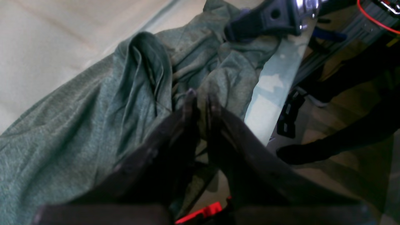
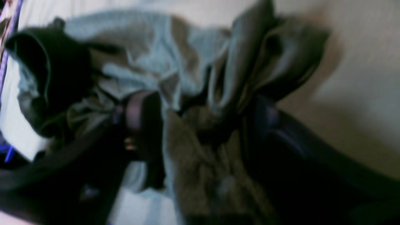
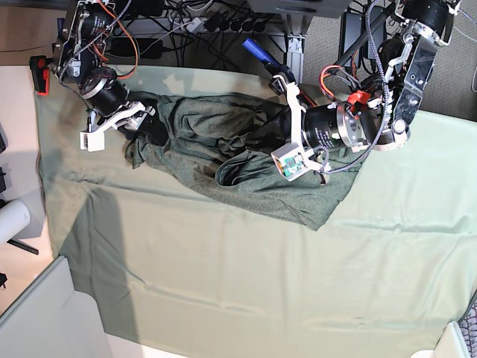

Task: Fold the T-shirt properly
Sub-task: 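Fold the held edge over the shirt with the right gripper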

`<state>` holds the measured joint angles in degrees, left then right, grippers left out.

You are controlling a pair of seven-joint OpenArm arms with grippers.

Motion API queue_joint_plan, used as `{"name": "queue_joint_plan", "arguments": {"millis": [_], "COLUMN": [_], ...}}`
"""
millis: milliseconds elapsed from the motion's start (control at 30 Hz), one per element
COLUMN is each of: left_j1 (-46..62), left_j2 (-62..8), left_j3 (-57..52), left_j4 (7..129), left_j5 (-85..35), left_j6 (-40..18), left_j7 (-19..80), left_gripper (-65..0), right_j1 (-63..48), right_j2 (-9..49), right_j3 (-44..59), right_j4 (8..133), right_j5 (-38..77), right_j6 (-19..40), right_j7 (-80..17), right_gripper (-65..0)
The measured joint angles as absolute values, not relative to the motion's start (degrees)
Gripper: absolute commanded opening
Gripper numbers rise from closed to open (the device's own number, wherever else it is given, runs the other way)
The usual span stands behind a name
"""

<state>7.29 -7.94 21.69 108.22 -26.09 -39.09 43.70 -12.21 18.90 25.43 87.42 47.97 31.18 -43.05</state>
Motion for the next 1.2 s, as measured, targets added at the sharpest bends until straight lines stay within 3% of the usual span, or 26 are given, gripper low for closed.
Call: {"name": "queue_joint_plan", "arguments": {"millis": [100,167,367,433,533,600,967,1033,1200], "left_j1": [7.27,7.29,7.27,7.27,7.27,7.27,7.29,7.27,7.27], "left_j2": [-7.94,-7.94,-7.92,-7.94,-7.94,-7.92,-7.94,-7.94,-7.94], "left_j3": [21.69,21.69,21.69,21.69,21.69,21.69,21.69,21.69,21.69], "left_j4": [108.2,108.22,108.2,108.22,108.2,108.2,108.2,108.22,108.22], "left_j5": [-26.06,-26.06,-26.06,-26.09,-26.06,-26.06,-26.06,-26.06,-26.09], "left_j6": [-39.09,-39.09,-39.09,-39.09,-39.09,-39.09,-39.09,-39.09,-39.09], "left_j7": [43.7,43.72,43.72,43.72,43.72,43.72,43.72,43.72,43.72], "left_gripper": [-58.9,-58.9,-58.9,-58.9,-58.9,-58.9,-58.9,-58.9,-58.9], "right_j1": [-12.21,-12.21,-12.23,-12.21,-12.21,-12.23,-12.21,-12.19,-12.19], "right_j2": [18.87,18.87,17.06,16.8,16.75,16.6,16.51,16.56,16.67], "right_j3": [25.43,25.43,25.43,25.43,25.43,25.43,23.81,22.59,20.49], "right_j4": [87.37,87.37,87.37,87.37,87.37,87.37,87.37,87.42,87.42], "right_j5": [45.82,45.82,45.8,45.84,46.46,47.57,47.92,46.5,42.59], "right_j6": [31.2,31.2,31.22,31.24,31.27,31.29,31.29,31.29,31.31], "right_j7": [-40.73,-39.86,-40.4,-41.54,-43.46,-44.49,-46.3,-45.45,-42.19], "right_gripper": [-57.2,-65.0,-65.0,-59.8,-40.4,-33.0,-33.1,-38.8,-65.0]}}
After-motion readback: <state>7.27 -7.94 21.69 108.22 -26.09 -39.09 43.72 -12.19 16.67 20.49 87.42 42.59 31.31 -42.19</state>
